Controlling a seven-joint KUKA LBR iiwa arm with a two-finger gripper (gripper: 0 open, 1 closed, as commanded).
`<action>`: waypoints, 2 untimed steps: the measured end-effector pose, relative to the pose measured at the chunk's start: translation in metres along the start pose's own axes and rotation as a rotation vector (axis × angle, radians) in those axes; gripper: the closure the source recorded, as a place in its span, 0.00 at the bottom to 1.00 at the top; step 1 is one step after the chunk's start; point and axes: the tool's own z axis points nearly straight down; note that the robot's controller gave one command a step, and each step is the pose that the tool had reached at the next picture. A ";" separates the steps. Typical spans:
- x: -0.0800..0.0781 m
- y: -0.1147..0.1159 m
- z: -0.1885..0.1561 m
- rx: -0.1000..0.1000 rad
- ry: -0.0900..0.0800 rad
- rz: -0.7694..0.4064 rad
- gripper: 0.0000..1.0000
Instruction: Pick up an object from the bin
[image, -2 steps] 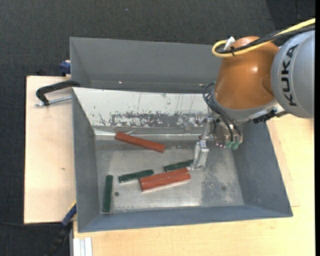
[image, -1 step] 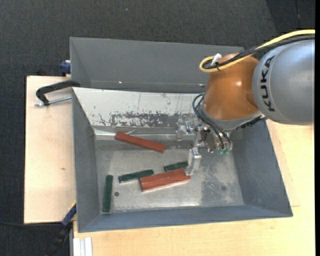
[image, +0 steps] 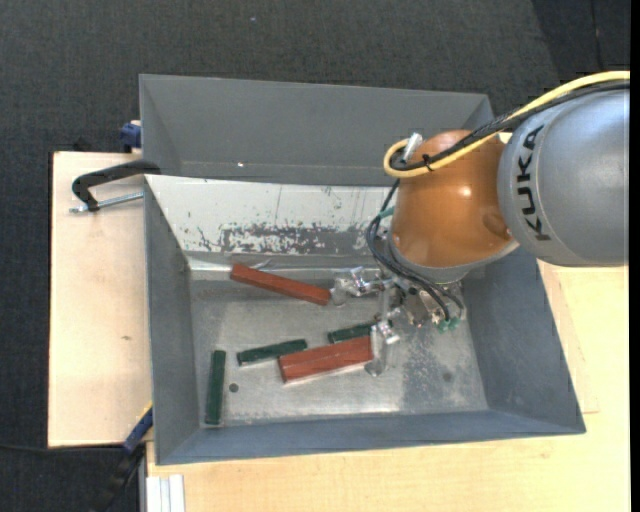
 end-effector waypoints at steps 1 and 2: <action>0.022 0.014 0.005 0.000 -0.002 0.148 0.00; 0.012 0.031 0.065 0.002 -0.005 -0.082 0.00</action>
Offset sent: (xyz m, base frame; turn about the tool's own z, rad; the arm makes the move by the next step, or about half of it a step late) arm -0.0225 0.0308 -0.0809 -0.0995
